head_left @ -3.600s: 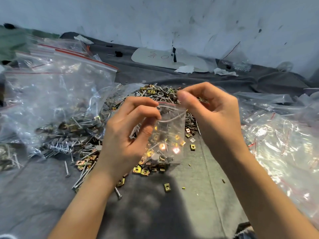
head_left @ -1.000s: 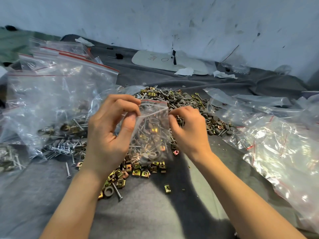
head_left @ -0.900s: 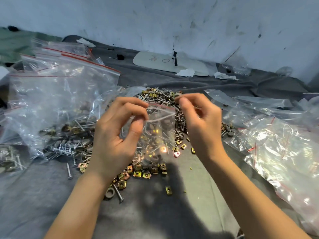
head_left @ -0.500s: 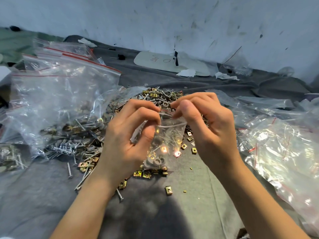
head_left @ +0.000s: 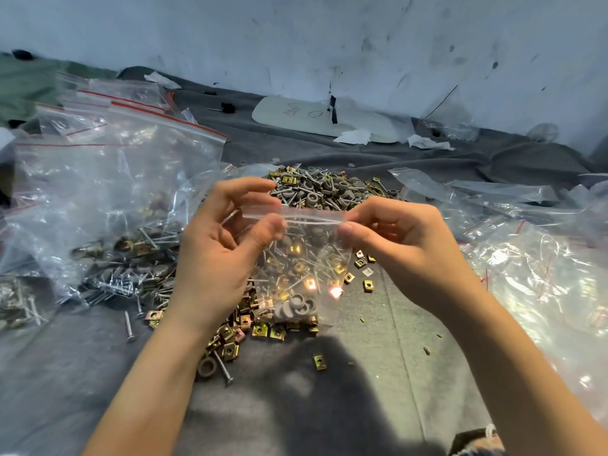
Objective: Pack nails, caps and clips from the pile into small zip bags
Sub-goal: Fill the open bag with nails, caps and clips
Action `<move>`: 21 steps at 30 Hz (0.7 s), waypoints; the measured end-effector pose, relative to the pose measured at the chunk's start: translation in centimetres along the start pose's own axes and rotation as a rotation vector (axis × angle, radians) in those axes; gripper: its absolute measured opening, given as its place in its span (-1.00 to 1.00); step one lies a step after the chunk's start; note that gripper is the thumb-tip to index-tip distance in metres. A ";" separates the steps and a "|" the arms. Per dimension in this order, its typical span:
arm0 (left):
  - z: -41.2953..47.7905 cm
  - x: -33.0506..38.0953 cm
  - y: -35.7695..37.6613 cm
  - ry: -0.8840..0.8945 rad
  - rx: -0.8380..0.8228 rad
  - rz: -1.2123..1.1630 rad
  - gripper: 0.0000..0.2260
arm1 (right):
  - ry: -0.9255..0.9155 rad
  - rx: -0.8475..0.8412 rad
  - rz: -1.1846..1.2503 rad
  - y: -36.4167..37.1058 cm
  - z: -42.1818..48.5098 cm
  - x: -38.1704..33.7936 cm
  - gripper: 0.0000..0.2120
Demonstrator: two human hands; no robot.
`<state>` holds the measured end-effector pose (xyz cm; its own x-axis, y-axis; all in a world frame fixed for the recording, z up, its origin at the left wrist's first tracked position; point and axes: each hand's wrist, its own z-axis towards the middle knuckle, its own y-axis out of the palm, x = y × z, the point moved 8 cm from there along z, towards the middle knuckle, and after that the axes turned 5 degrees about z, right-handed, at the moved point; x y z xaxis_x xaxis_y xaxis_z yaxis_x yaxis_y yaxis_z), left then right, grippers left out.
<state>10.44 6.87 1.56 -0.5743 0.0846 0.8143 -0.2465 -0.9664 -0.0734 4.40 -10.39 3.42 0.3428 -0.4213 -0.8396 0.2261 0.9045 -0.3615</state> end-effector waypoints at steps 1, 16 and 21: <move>0.1 -0.6 -0.2 -0.058 0.019 -0.051 -0.76 | 0.004 0.004 0.008 -0.2 0.0 0.1 -0.91; 0.1 -0.9 0.1 -0.143 -0.001 -0.237 -0.54 | 0.025 0.013 0.061 -0.4 0.1 0.0 -0.94; 0.0 -0.9 0.3 -0.144 -0.008 -0.283 -0.55 | 0.024 0.031 0.065 -0.6 0.0 -0.1 -0.91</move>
<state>10.90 6.52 0.87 -0.3658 0.3140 0.8761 -0.3868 -0.9075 0.1638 4.27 -10.87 3.75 0.3362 -0.3595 -0.8705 0.2319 0.9274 -0.2935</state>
